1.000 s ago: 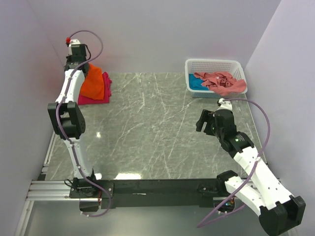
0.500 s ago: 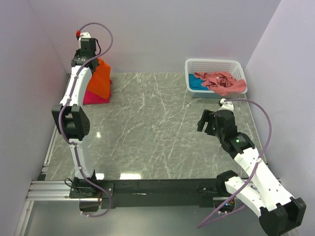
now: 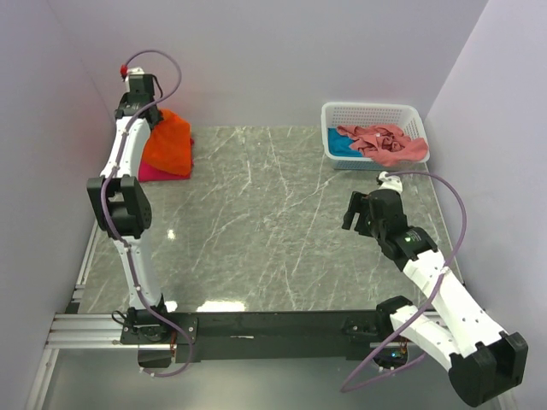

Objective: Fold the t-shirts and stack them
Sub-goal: Neatly place the folded tshirt to the corner

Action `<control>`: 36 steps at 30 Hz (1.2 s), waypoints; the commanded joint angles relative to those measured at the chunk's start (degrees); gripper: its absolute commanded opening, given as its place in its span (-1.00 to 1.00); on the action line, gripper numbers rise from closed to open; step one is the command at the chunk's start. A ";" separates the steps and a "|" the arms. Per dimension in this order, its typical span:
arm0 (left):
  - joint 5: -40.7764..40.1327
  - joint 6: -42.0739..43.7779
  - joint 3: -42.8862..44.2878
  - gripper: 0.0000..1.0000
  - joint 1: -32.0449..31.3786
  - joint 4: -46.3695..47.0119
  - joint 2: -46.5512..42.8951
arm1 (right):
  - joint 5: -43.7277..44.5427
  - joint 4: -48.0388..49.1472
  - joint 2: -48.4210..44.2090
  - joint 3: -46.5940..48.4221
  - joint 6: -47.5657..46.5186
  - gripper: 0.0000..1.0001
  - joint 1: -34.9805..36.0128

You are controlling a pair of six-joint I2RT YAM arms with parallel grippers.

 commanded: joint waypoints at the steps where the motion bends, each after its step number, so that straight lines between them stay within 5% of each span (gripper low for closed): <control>1: 1.02 0.87 1.10 -0.99 2.68 3.28 3.09 | 2.58 -0.81 0.73 3.59 0.62 0.70 -0.21; 9: 0.06 2.63 4.44 -0.99 6.11 4.25 9.16 | 3.46 -1.87 2.93 5.44 1.59 0.70 -0.21; 12: -0.39 1.58 4.35 -0.69 7.34 4.42 10.22 | 3.37 -2.39 3.63 6.32 1.94 0.70 -0.21; 15: -1.70 -0.09 4.26 -0.01 8.57 4.42 10.48 | 3.37 -3.01 4.07 7.11 2.21 0.70 -0.21; 16: -1.53 -0.53 4.35 0.50 8.92 4.42 10.40 | 3.20 -3.01 4.07 7.37 2.12 0.71 -0.21; 18: -2.23 -0.62 4.79 0.98 8.83 3.99 9.70 | 2.76 -3.10 3.81 7.73 2.03 0.70 -0.21; 26: -2.67 -8.42 11.39 0.99 8.49 -4.71 1.20 | 2.76 -2.05 -0.31 7.99 3.08 0.74 -0.21; 36: 0.92 -14.33 -7.77 0.99 3.39 -0.23 -21.59 | 1.53 -2.04 -5.59 5.71 3.87 0.75 -0.21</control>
